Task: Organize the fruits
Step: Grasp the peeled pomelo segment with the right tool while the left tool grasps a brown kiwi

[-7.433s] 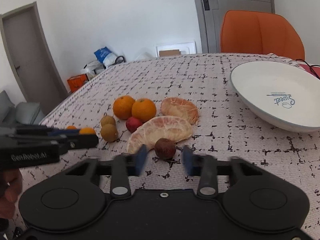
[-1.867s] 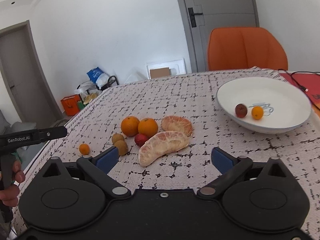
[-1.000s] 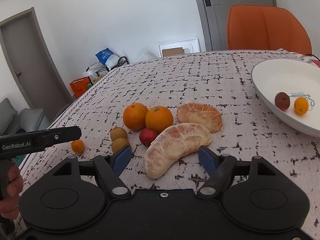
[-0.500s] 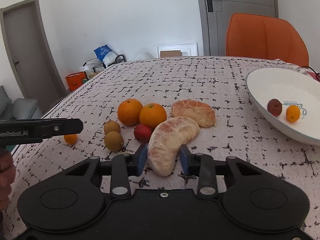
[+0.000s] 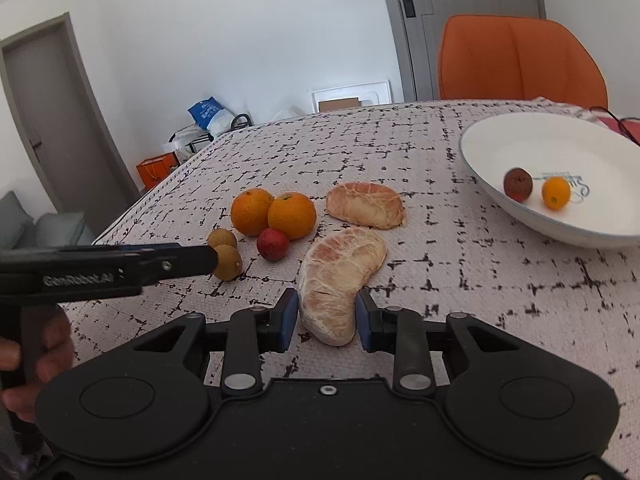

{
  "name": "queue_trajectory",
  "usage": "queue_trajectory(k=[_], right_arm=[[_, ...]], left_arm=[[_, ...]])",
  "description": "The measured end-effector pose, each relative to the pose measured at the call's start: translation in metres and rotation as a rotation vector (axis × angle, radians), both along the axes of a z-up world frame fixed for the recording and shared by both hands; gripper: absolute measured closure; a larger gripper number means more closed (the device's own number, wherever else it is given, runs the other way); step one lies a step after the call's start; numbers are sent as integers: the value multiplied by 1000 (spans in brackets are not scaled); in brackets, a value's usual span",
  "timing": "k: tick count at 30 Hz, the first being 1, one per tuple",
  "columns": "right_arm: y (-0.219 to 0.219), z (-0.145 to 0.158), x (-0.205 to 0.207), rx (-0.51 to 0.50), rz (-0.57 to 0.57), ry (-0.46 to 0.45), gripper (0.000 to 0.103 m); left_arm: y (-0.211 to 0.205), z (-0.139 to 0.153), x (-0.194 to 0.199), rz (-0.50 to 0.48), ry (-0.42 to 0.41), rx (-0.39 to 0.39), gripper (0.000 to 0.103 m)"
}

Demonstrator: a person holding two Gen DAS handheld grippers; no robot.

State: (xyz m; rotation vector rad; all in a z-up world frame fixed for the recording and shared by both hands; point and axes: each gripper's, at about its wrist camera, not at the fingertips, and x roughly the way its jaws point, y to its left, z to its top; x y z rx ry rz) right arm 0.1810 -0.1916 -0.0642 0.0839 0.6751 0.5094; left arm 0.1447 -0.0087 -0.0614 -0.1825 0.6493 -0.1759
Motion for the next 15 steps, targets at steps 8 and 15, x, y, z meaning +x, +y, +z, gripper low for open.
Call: queue_trajectory(k=[8,15], right_arm=[[-6,1,-9,-25,-6,-2,72],[-4,2,-6,-21,-11,-3,50]], left_arm=[[-11,-10,12,9,34,24,54],[-5,-10,12,21,40,1,79]])
